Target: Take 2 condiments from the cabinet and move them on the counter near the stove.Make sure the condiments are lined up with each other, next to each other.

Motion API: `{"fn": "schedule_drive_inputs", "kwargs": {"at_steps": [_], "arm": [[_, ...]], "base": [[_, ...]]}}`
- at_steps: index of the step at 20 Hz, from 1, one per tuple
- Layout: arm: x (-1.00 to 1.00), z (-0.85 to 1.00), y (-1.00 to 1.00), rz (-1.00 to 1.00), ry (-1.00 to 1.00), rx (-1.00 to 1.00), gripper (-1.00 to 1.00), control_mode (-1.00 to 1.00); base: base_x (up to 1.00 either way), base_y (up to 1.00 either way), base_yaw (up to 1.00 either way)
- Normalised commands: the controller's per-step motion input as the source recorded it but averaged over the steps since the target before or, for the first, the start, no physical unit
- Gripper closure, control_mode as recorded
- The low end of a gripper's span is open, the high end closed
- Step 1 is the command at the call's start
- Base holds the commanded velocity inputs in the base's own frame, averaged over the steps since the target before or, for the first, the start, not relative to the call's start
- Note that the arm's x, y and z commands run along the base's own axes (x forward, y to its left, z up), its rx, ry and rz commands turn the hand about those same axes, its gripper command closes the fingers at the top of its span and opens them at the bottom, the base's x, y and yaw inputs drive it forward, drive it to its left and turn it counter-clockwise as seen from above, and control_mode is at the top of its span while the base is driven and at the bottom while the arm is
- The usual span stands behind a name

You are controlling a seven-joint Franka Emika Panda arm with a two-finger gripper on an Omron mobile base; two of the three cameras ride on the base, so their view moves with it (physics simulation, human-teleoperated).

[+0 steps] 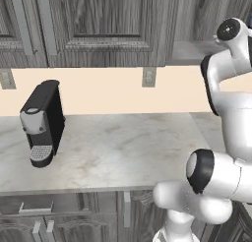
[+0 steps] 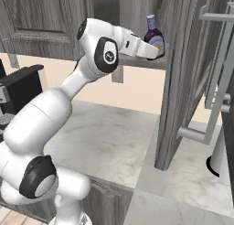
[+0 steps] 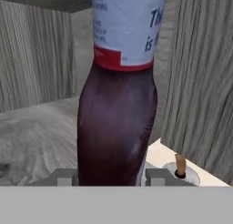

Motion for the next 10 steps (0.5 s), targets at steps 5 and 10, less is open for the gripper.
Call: {"fn": "schedule_drive_inputs", "kwargs": {"at_steps": [5, 10], "arm": [[-1.0, 0.22, 0.53, 0.17, 0.0, -0.01, 1.0, -1.0], [-1.0, 0.05, 0.5, 0.25, 0.04, 0.0, 1.0, -1.0]], "base": [[0.0, 0.0, 0.0], [0.0, 0.0, 0.0]]}}
